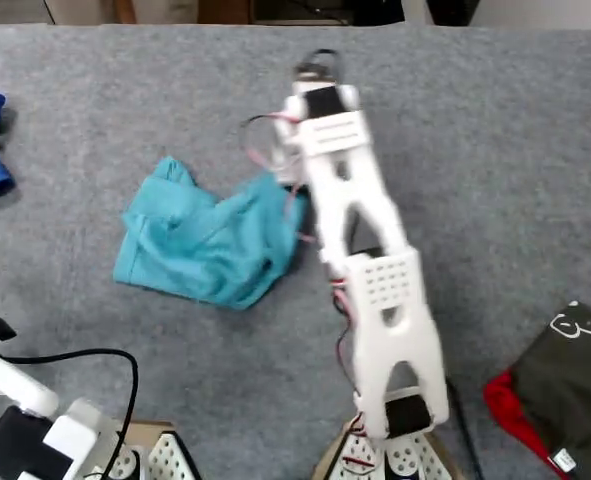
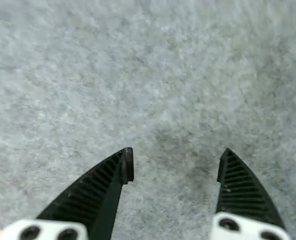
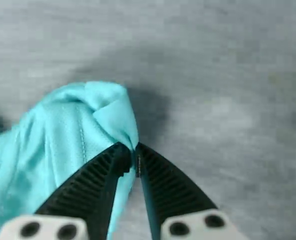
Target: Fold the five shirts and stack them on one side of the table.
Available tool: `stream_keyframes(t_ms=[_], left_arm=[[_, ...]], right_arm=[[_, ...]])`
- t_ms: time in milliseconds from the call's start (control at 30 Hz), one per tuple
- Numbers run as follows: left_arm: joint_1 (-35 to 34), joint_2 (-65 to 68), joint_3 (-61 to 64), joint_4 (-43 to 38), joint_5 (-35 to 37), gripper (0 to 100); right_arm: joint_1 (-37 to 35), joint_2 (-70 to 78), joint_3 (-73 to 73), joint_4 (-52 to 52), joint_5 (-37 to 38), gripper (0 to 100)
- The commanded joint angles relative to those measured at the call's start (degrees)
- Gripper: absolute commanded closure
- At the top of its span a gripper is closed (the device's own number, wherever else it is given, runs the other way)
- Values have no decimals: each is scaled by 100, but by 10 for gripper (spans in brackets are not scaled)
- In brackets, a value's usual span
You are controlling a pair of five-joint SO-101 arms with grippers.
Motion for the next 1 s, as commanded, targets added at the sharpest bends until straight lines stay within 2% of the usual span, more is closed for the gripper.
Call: stream_keyframes(t_ms=[0,167,500,600,700,967], left_arm=[[132,-198,26,-53,-35,722],[378,-198,26,-53,-26,722],[879,-198,26,-26,-9,722],[1178,-198,26,-26,264,722],[1820,-198,26,-18,598,722],[4211,-198,-176,105,1697,722]], right_arm=[[848,-752,743,105,343,992],[1745,-1059,1473,79,774,993],[3503,-1112,1508,79,1503,993],[3811,-1112,1499,79,1776,990],[3960,-1156,1473,79,1996,980],[4189,-2229,1253,70,2136,809]])
